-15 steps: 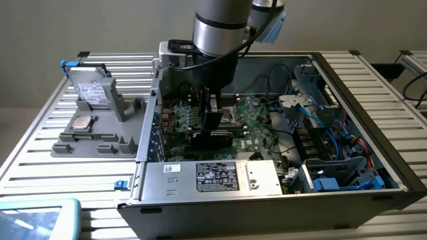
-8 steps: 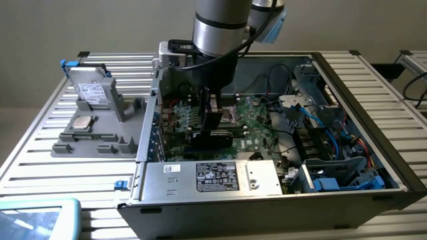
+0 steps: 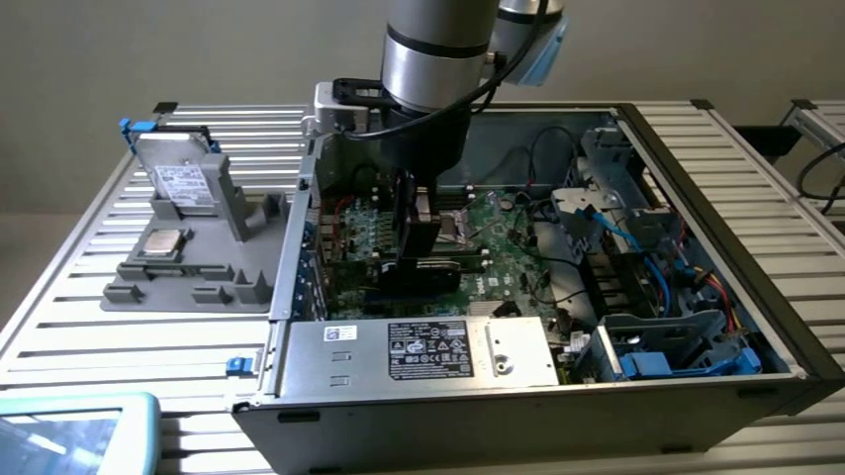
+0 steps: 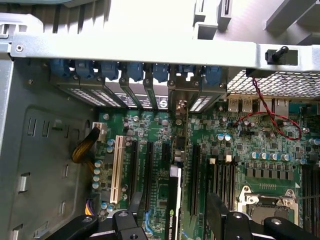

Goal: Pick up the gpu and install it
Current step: 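Press down on the gpu until it lock into place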

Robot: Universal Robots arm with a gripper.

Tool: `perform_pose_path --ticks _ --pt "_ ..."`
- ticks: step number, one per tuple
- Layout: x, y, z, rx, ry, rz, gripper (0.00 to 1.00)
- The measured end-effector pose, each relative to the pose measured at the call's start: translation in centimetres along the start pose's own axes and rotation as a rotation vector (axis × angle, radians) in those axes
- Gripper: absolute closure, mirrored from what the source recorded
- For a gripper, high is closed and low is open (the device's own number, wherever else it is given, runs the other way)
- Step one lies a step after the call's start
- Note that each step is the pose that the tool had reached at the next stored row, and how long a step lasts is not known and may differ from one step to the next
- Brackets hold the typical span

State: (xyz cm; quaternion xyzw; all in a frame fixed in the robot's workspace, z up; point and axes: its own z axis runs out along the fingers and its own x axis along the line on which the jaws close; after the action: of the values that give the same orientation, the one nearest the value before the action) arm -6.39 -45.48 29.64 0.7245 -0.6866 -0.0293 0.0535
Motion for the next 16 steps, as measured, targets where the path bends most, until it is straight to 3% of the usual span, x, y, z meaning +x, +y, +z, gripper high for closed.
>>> perform_pose_path --ticks 2,5,7,10,11,12,14,16 --pt "0.00 0.00 0.00 0.0000 0.0001 -0.001 0.38" --pt "0.00 0.00 0.00 0.0000 0.0002 -0.002 0.47" --pt "0.00 0.00 0.00 0.0001 0.0003 -0.003 0.59" --pt "0.00 0.00 0.00 0.0001 0.0005 -0.004 0.65" --pt "0.00 0.00 0.00 0.0002 0.0008 -0.005 0.77" --pt "0.00 0.00 0.01 0.0002 0.0010 -0.005 0.77" --pt "-0.02 0.07 0.01 0.0002 0.0016 -0.005 0.89" --pt "-0.09 0.23 0.04 0.0008 0.0097 -0.004 0.89"
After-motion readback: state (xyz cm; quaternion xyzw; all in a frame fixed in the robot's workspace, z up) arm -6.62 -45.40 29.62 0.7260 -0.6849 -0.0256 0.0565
